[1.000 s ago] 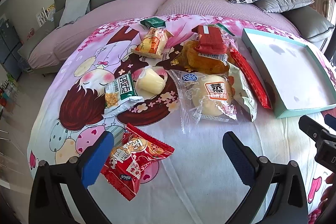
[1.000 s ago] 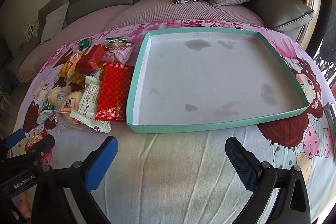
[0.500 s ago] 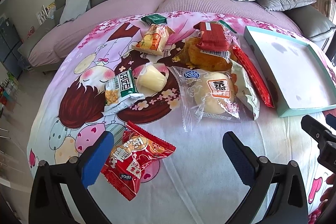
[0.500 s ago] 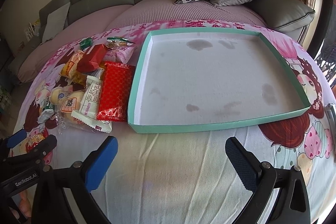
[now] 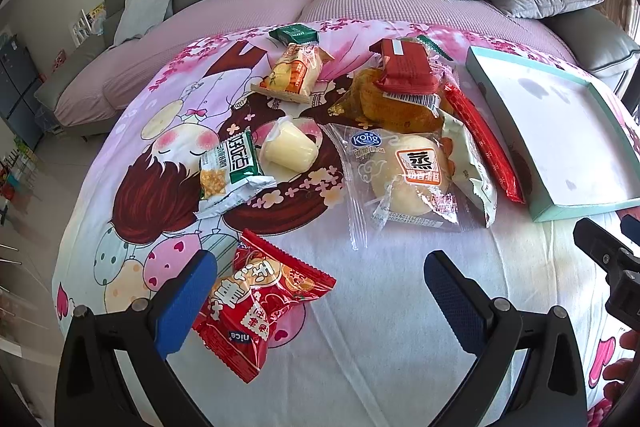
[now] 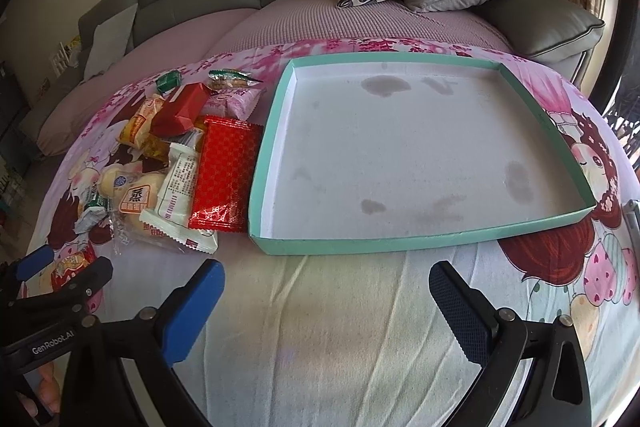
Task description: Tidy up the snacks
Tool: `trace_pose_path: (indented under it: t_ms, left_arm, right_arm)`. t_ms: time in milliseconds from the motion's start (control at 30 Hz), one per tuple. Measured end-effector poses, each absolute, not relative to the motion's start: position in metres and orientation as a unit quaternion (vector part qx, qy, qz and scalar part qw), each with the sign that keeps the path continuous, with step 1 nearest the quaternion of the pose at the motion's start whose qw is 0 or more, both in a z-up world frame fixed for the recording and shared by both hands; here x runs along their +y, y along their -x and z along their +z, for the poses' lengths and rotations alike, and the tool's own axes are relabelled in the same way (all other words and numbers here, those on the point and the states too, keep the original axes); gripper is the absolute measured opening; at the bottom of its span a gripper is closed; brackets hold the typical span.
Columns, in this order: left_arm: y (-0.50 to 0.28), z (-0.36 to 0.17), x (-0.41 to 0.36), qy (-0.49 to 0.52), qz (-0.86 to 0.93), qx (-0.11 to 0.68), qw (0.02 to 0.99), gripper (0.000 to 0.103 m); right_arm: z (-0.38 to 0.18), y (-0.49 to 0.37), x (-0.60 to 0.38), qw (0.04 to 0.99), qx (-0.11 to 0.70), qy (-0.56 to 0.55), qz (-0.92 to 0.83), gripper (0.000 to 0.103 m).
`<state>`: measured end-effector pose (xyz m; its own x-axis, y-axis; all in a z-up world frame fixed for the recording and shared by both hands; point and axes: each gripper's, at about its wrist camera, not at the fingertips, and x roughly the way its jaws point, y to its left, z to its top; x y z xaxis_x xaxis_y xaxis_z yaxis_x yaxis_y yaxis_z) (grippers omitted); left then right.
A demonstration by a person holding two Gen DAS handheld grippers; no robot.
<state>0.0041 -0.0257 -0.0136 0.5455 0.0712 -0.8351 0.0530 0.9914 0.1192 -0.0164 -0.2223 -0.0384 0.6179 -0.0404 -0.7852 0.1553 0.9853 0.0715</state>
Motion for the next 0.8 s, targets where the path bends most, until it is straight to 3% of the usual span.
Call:
trace_pose_path:
  t_ms: [800]
  left_arm:
    - [-0.0043,-0.014,-0.0273,-0.068,0.005,0.48,0.874,0.103]
  right_arm:
    - [-0.0398,0.0166,-0.22,0.897,0.435,-0.071,-0.042,0.103]
